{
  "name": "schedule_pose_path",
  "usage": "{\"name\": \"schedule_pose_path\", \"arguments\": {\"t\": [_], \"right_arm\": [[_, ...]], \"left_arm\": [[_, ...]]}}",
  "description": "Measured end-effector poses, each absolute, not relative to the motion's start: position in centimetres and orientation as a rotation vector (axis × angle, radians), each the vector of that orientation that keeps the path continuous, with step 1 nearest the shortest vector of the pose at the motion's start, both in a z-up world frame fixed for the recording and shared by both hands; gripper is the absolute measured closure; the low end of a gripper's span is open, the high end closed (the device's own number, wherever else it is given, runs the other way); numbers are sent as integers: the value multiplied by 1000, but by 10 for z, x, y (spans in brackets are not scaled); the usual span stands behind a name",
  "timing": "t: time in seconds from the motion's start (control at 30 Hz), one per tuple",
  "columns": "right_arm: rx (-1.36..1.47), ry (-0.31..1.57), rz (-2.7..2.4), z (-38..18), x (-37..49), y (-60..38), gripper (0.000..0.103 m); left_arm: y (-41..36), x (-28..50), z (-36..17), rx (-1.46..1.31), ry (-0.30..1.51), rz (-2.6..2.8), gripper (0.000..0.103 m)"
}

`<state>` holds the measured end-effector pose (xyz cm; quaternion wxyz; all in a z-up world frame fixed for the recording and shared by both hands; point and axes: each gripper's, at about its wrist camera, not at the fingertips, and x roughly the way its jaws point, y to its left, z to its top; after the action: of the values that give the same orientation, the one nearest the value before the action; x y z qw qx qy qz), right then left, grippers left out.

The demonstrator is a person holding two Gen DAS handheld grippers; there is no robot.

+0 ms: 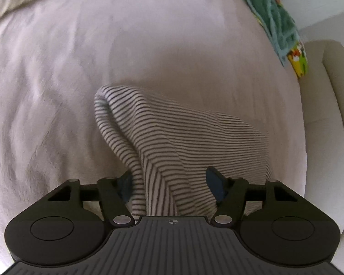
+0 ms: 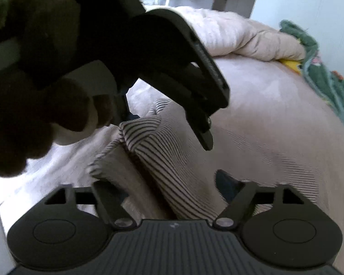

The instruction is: Fold clothes

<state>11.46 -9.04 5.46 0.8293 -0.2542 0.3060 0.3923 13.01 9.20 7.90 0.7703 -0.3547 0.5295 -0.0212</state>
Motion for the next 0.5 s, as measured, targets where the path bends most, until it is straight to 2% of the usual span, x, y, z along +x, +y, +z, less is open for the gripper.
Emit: {"name": "schedule_pose_path", "arguments": {"t": [0.23,0.37,0.5], "right_arm": [[-545,596,882,58,98,-81,12],[-494,583,849,66,83,-84,4],[-561,531,781,58,78,-76,4]], "left_arm": [[82,142,105,-710,1186,-84,38],[76,152,108,-707,1208,-105,32],[72,157,105,-695,1228,-152,26]]}}
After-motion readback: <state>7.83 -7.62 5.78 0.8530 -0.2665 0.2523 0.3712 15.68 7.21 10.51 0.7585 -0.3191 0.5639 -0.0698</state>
